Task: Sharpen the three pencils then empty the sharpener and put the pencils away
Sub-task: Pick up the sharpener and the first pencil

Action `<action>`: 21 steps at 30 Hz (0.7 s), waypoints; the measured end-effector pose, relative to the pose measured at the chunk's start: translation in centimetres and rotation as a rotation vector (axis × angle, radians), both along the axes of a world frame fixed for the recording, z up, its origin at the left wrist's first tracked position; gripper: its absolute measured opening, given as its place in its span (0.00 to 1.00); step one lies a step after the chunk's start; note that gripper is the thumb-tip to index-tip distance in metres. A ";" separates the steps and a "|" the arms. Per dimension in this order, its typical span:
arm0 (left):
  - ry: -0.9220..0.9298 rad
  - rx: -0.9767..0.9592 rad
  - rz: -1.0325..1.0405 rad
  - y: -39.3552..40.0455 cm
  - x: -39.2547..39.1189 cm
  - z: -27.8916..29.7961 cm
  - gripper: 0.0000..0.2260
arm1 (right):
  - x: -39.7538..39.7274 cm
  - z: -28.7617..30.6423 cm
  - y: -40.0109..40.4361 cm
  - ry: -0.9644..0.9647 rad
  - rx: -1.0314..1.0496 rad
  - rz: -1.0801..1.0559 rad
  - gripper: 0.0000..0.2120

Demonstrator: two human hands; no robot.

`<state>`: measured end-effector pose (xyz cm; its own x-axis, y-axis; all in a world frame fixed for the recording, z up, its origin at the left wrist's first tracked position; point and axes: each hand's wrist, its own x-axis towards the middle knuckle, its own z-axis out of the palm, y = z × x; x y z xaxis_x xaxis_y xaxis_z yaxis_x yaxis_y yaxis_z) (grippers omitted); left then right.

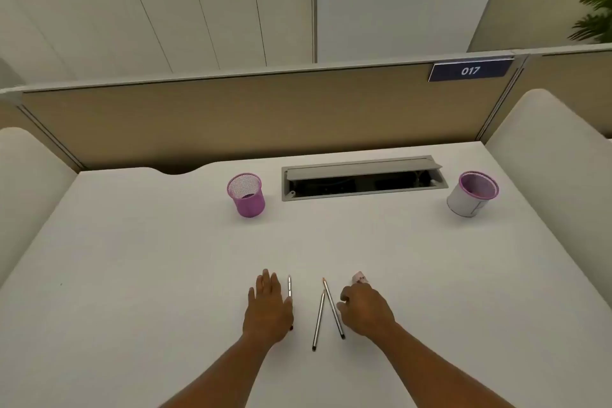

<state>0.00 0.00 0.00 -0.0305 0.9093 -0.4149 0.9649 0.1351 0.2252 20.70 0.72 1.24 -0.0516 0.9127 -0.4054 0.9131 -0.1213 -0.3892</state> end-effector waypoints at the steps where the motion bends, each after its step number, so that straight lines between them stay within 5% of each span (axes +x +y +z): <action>1: 0.012 -0.010 0.000 -0.1 0.0 -0.3 0.28 | -0.2 -0.1 -0.1 -0.008 -0.032 -0.004 0.12; 14: -0.110 -0.020 0.081 -0.7 0.4 -1.3 0.26 | -2.7 -1.0 -0.1 -0.069 -0.078 0.008 0.03; 21: -0.113 0.033 0.084 -0.5 0.2 -1.3 0.25 | -2.5 -0.4 0.5 0.062 -0.032 -0.119 0.04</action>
<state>0.23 -0.50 -1.32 -0.0617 0.9189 -0.3896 0.9190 0.2046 0.3371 18.16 1.25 0.84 0.0306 0.9003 -0.4342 0.8658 -0.2410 -0.4385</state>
